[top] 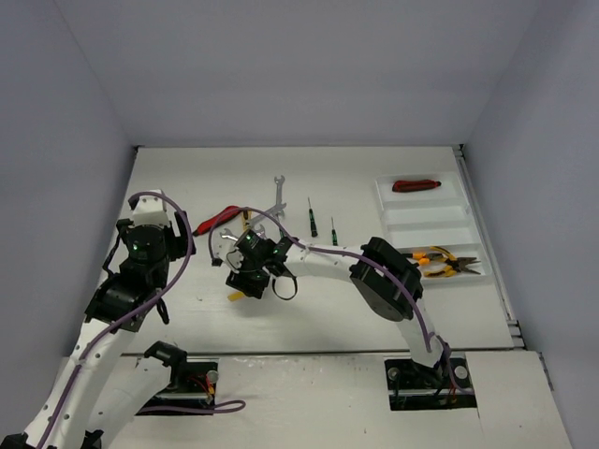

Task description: Sort the tools into containers

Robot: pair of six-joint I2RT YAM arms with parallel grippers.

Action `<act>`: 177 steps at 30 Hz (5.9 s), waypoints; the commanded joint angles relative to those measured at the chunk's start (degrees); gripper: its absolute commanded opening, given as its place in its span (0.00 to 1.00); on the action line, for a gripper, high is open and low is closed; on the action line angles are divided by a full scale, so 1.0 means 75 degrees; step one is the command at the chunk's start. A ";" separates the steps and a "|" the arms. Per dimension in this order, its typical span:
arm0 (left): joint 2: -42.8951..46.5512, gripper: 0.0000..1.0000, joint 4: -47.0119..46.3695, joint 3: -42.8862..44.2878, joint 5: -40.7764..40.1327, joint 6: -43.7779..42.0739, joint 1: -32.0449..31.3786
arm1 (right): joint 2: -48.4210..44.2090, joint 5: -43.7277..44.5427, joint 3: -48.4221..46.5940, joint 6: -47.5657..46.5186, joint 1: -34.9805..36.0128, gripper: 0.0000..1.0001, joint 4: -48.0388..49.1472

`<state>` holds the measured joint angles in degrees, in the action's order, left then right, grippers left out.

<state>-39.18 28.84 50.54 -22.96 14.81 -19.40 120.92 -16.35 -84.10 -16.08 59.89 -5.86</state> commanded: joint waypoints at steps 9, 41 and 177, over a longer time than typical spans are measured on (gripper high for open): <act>-0.0073 0.75 -0.0447 0.0175 -0.0021 0.0073 0.0161 | -0.0457 0.0363 0.0689 0.0151 0.0362 0.09 -0.0718; -0.0191 0.75 -0.0435 0.0196 0.0211 0.0135 0.0196 | -0.2556 0.3264 0.0378 0.7566 -0.8541 0.00 0.0813; -1.0136 0.34 -0.1115 0.4448 0.1495 0.1682 -0.0308 | -0.5342 0.1184 0.4533 0.3945 -0.4305 0.42 0.2817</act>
<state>-115.04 20.70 80.88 -11.06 26.28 -22.11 81.97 -6.92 -50.11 13.43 28.05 11.19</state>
